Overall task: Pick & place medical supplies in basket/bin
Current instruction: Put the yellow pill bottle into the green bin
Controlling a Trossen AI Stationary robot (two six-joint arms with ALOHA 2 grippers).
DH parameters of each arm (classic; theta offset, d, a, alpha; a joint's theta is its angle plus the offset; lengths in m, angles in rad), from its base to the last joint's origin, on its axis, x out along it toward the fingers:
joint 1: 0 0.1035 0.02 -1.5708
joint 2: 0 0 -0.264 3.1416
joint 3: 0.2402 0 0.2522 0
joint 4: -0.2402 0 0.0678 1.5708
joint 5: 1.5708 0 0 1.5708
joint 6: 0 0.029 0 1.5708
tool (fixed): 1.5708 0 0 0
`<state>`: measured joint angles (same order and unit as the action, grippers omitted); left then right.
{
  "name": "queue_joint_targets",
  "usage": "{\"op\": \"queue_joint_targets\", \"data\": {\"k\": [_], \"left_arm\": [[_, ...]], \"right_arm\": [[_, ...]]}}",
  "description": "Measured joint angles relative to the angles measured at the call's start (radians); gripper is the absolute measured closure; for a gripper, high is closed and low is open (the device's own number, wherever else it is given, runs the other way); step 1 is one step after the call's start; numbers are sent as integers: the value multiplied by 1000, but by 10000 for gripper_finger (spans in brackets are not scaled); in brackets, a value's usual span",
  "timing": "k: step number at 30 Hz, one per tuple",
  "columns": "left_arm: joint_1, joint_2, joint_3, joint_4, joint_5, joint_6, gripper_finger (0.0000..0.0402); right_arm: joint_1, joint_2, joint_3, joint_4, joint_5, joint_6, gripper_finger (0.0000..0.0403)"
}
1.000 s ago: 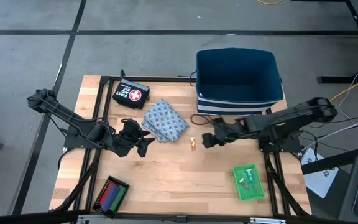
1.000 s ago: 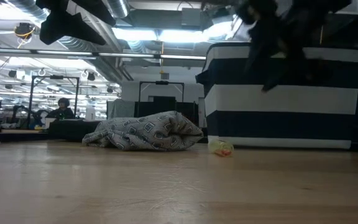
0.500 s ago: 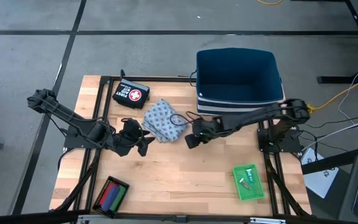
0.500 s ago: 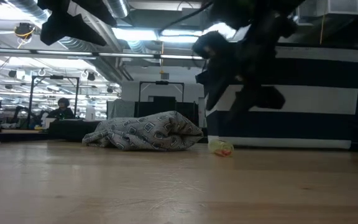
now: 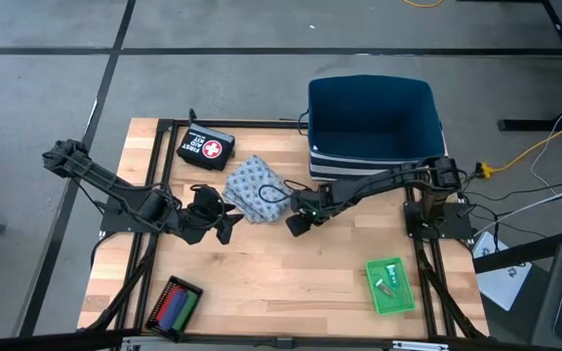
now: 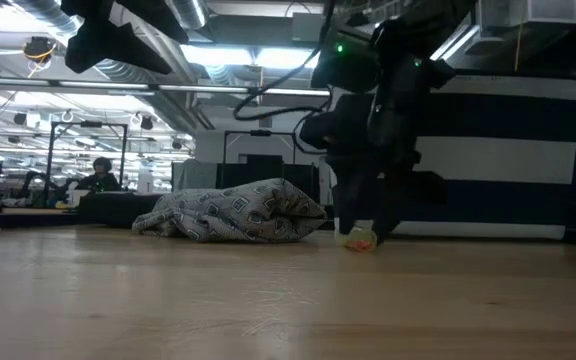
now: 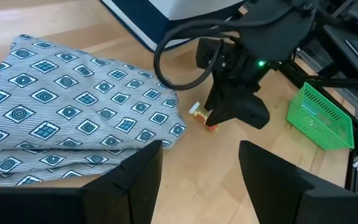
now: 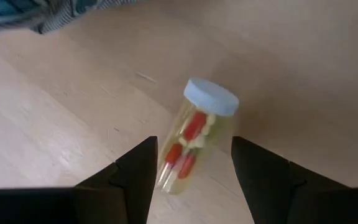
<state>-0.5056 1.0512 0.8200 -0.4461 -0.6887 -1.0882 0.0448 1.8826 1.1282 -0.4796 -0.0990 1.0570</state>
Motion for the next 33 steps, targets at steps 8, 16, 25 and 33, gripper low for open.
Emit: {"op": "queue_joint_targets", "data": {"k": [8, 16, 25, 33], "left_arm": [[0, 0, 0, -1, -1, 0, 192], [12, 0, 0, 0, -8, 3, 192], [19, 0, 0, 1, 8, 16, 192], [19, 0, 0, 2, 8, 19, 192]], "right_arm": [[0, 27, 4, -6, -15, -24, 228], [-1, 27, 2, -12, -37, -41, 300], [5, -63, -2, -49, -71, -34, 284], [73, -306, -2, -248, 33, 50, 294]]}}
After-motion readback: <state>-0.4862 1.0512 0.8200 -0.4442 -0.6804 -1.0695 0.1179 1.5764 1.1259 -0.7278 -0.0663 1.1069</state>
